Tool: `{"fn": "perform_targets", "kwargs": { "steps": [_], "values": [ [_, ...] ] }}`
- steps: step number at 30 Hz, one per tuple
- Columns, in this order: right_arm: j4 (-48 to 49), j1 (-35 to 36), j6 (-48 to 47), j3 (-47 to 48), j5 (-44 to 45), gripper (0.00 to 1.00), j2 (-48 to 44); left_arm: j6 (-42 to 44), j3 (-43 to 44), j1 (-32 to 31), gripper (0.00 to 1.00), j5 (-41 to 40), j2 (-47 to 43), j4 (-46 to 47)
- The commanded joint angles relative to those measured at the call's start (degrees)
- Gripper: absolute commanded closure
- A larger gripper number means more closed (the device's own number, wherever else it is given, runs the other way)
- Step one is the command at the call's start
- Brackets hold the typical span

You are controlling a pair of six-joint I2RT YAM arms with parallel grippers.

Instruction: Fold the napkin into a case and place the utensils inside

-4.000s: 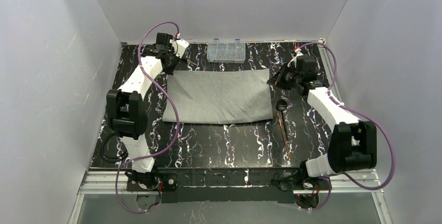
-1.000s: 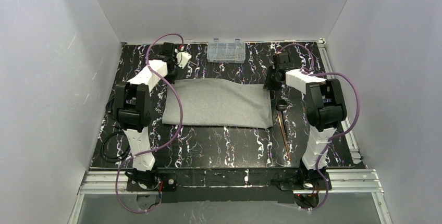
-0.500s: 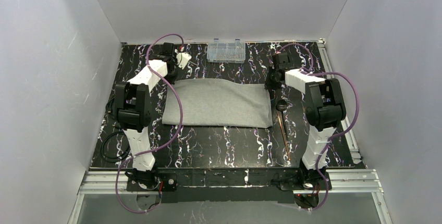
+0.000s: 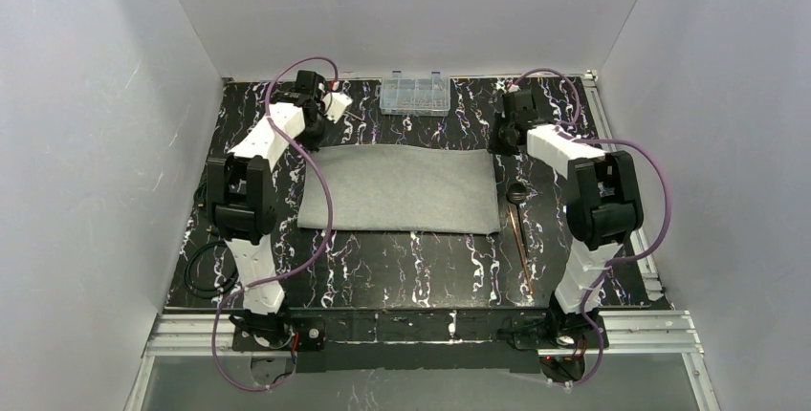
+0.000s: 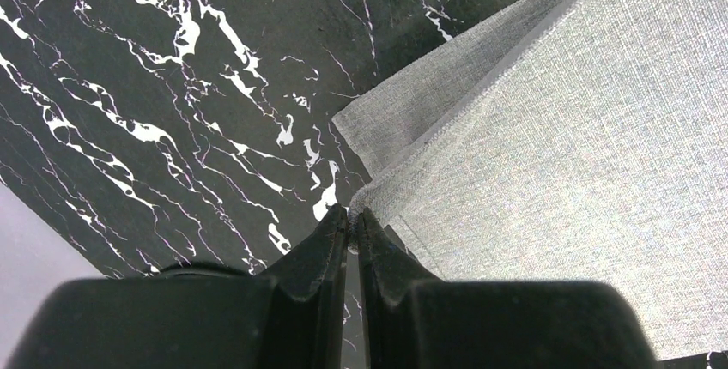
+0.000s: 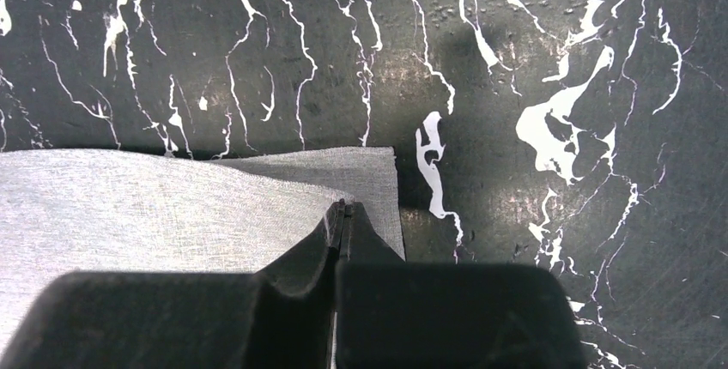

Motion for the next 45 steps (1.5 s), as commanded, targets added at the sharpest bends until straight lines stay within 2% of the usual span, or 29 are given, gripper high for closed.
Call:
{"fn": "perform_targets", "kwargs": {
  "steps": [1,4,5,7,10,13,15,16,21,25,31,34,36,42,45],
  "values": [
    [-0.2,0.2,-1.0,2.5,1.3,0.99,0.6,1.0,1.6,0.2,0.93,-0.1,-0.4,-2.3],
    [-0.4,0.2,-1.1,3.4,1.5,0.99,2.3,0.5,0.5,0.2,0.62,-1.0,0.1,-0.5],
    [-0.8,0.2,-1.2,4.1,1.5,0.92,2.9,0.3,-0.1,0.2,0.54,-1.1,-0.3,-0.1],
    [-2.4,0.3,-1.7,5.7,1.4,0.84,3.3,0.0,-1.0,0.2,0.49,-0.4,-1.7,-0.2],
    [-3.9,2.2,-2.2,7.4,5.8,0.62,0.6,-0.3,-0.5,0.2,0.43,3.4,-5.3,-6.1],
    [-5.3,5.6,-3.1,6.8,12.5,0.47,-3.8,1.2,-0.5,0.2,0.42,11.9,-9.9,-14.4],
    [-6.2,8.5,-2.5,3.8,15.8,0.36,-7.0,5.5,-4.2,0.2,0.42,18.8,-14.6,-19.8],
    [-6.9,9.7,-2.0,2.0,17.4,0.34,-8.6,7.7,-7.5,0.2,0.43,20.6,-16.7,-20.7],
    [-12.2,13.5,2.6,-8.4,17.7,0.32,-16.1,17.7,-26.8,0.2,0.49,20.8,-25.0,-18.1],
    [-12.9,14.7,5.6,-17.4,16.3,0.35,-22.8,22.0,-34.9,0.2,0.5,20.7,-27.9,-13.2],
    [-12.0,14.7,7.5,-25.7,11.4,0.41,-28.3,21.7,-35.8,0.2,0.57,19.1,-27.1,-9.1],
    [-12.0,14.7,8.5,-26.4,9.0,0.45,-28.9,22.8,-35.4,0.1,0.67,20.4,-27.9,-9.7],
    [-12.3,14.6,8.7,-25.8,8.9,0.47,-29.1,23.5,-35.4,0.1,0.69,21.0,-28.5,-10.1],
    [-17.4,15.0,6.8,-18.3,12.2,0.52,-26.6,24.6,-34.6,0.1,0.68,22.0,-28.9,-11.3],
    [-15.3,15.0,7.0,-17.9,9.9,0.53,-24.9,24.8,-34.2,0.1,0.65,22.1,-27.7,-10.0]
  ]
}}
